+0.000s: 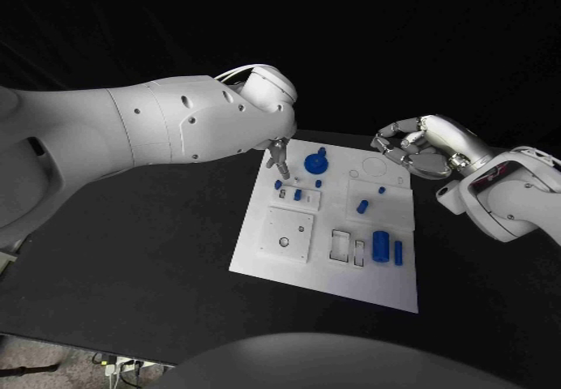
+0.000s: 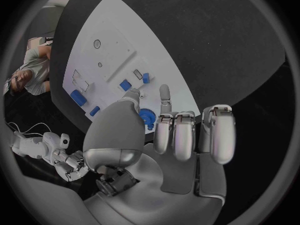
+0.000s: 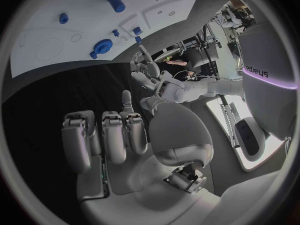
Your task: Assemble the parts on the task board
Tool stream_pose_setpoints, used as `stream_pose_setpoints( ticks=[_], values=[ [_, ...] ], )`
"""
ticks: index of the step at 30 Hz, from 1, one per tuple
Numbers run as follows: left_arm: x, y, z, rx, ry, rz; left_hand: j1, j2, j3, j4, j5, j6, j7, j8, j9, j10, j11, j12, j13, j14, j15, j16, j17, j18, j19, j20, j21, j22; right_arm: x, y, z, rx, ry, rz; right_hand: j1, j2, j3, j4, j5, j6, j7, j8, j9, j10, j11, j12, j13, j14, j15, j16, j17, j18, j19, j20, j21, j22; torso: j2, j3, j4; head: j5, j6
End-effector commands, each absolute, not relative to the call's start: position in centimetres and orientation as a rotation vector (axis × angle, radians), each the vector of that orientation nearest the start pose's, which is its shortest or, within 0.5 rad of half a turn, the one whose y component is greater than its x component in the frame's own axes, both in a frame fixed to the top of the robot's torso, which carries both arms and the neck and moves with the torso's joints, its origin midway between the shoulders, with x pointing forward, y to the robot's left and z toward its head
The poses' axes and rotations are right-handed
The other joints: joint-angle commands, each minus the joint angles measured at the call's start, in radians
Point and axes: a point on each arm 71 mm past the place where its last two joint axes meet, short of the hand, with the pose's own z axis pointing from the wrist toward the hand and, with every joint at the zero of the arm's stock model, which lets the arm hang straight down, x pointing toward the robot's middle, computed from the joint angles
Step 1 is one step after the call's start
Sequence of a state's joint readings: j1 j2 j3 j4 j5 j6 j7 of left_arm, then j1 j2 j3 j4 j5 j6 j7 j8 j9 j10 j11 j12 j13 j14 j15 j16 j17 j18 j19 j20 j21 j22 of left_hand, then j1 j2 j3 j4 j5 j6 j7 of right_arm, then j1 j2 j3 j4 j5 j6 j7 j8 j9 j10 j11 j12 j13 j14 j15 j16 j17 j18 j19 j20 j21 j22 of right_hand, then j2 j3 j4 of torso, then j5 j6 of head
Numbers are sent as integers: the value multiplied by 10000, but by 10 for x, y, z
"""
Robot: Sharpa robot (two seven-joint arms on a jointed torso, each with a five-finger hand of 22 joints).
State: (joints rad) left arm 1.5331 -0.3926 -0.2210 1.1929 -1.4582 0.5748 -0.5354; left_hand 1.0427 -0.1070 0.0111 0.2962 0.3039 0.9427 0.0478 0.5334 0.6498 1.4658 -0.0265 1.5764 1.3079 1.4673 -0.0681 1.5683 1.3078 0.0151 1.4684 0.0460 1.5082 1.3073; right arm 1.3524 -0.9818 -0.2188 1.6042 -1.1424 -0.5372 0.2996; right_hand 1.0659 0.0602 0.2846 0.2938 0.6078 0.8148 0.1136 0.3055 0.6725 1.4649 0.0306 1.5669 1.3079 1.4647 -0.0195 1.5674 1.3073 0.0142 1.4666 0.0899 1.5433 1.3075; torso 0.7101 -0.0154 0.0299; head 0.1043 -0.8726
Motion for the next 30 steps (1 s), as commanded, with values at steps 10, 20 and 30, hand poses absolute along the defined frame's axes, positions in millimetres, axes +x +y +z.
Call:
stream_pose_setpoints(
  ticks=[10,20,30],
  values=[
    [557,94,-141,5736,22429,1260,17,-86,540,-3,79,195,28,-693,-93,1050,129,-56,2629,1035,106,25,2630,16,575,90,9,2413,461,-237,-155,-1029,14662,9653,-173,5,174,2,69,-42,-7,94,91,1059,99,39,2629,1061,59,34,2635,-57,810,77,12,2521,-25,-5,-31,106,0],
    [557,94,-151,5523,22760,863,-1,-113,692,-4,15,289,31,-877,-111,1050,131,-56,2629,1035,108,25,2630,25,552,94,-22,2402,461,-236,-158,-1006,14775,9674,-204,-22,218,-1,31,-12,-9,125,134,1059,109,39,2629,1061,66,34,2635,-55,805,81,5,2519,-33,1,-22,28,0],
    [556,96,-158,5420,23013,749,172,-149,986,-12,8,487,11,-1153,-134,1050,128,-56,2629,1035,112,25,2630,32,533,101,-47,2393,461,-236,-162,-1011,14866,9709,-223,-27,251,-2,-4,4,-9,144,160,1059,114,39,2629,1061,71,34,2635,-49,788,85,-13,2511,-42,-4,-20,39,0]
  ],
)
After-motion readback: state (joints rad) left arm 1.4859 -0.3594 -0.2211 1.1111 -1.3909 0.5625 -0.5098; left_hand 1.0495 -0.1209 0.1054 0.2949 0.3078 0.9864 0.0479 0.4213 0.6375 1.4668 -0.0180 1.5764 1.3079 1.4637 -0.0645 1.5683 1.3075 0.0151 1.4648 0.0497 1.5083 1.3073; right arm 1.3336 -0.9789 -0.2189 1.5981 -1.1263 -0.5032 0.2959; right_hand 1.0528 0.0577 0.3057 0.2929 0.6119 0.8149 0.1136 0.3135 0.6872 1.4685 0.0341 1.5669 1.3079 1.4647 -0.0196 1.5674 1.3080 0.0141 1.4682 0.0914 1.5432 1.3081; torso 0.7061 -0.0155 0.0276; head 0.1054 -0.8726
